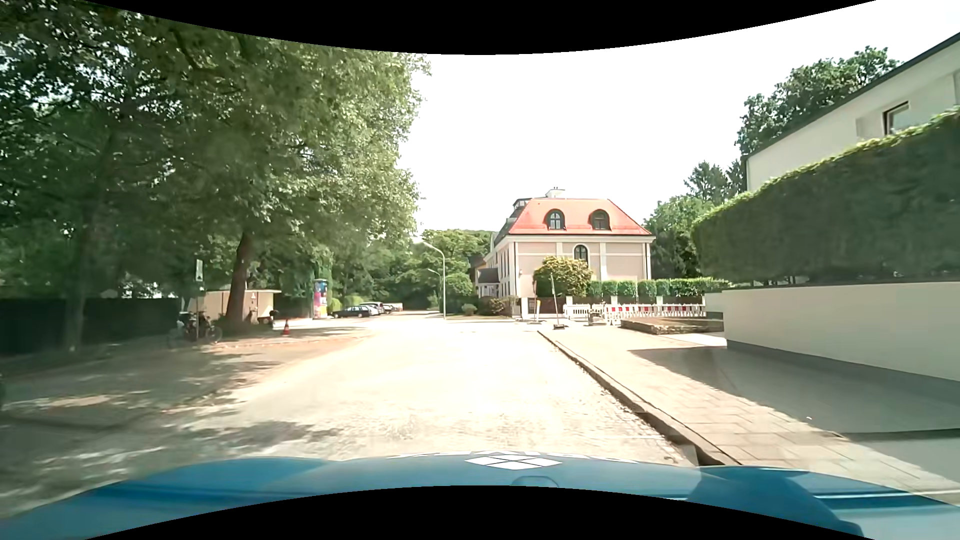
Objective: Follow the waypoints while adhering to traffic rules and regulations
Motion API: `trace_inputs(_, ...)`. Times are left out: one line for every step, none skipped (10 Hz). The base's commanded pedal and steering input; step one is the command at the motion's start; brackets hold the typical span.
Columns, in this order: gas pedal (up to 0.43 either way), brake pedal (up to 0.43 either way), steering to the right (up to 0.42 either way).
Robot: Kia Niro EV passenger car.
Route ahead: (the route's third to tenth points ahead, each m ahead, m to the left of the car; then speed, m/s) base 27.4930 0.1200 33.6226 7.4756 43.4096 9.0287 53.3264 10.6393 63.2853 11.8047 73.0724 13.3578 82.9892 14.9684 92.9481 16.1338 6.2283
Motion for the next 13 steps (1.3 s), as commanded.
trace_inputs(0.098,0.000,0.001)
trace_inputs(0.098,0.000,0.000)
trace_inputs(0.098,0.000,0.000)
trace_inputs(0.098,0.000,0.000)
trace_inputs(0.098,0.000,-0.001)
trace_inputs(0.098,0.000,-0.002)
trace_inputs(0.098,0.000,-0.001)
trace_inputs(0.098,0.000,-0.002)
trace_inputs(0.098,0.000,-0.002)
trace_inputs(0.098,0.000,0.000)
trace_inputs(0.098,0.000,0.002)
trace_inputs(0.098,0.000,0.001)
trace_inputs(0.098,0.000,-0.003)
